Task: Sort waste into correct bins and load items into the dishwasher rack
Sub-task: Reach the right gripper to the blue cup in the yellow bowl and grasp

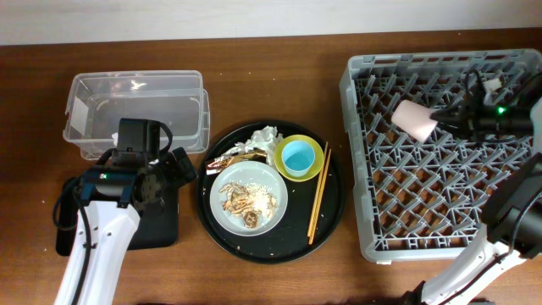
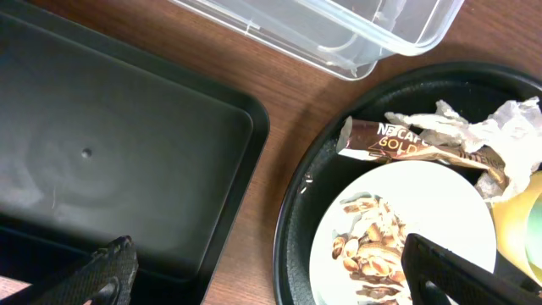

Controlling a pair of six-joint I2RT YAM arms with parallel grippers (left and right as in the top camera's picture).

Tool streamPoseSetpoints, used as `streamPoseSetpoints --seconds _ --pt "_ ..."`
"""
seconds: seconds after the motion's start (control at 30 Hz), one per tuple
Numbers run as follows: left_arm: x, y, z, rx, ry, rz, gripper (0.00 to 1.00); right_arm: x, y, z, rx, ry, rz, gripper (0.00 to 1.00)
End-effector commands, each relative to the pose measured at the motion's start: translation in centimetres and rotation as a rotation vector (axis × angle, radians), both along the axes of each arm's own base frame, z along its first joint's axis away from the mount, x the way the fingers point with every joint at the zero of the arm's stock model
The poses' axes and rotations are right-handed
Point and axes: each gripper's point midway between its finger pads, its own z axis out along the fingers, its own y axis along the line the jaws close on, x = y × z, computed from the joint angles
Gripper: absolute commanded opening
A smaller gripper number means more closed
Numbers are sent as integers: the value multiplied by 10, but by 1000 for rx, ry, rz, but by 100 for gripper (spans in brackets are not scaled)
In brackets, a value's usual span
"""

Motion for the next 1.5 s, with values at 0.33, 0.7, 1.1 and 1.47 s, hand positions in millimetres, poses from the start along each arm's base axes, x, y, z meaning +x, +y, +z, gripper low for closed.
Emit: streamPoseSetpoints --seconds 0.33,0.7,1.1,1.47 --pt "2 1 7 2 -19 -3 99 -25 -57 30 -365 198 -55 10" --pt "2 1 7 2 -19 -3 99 14 123 82 -498 -148 421 14" --pt "2 1 7 2 -19 -3 99 -35 309 55 -998 -165 644 24" --pt "2 1 7 2 -19 -3 99 -48 344 -32 -1006 -122 605 30"
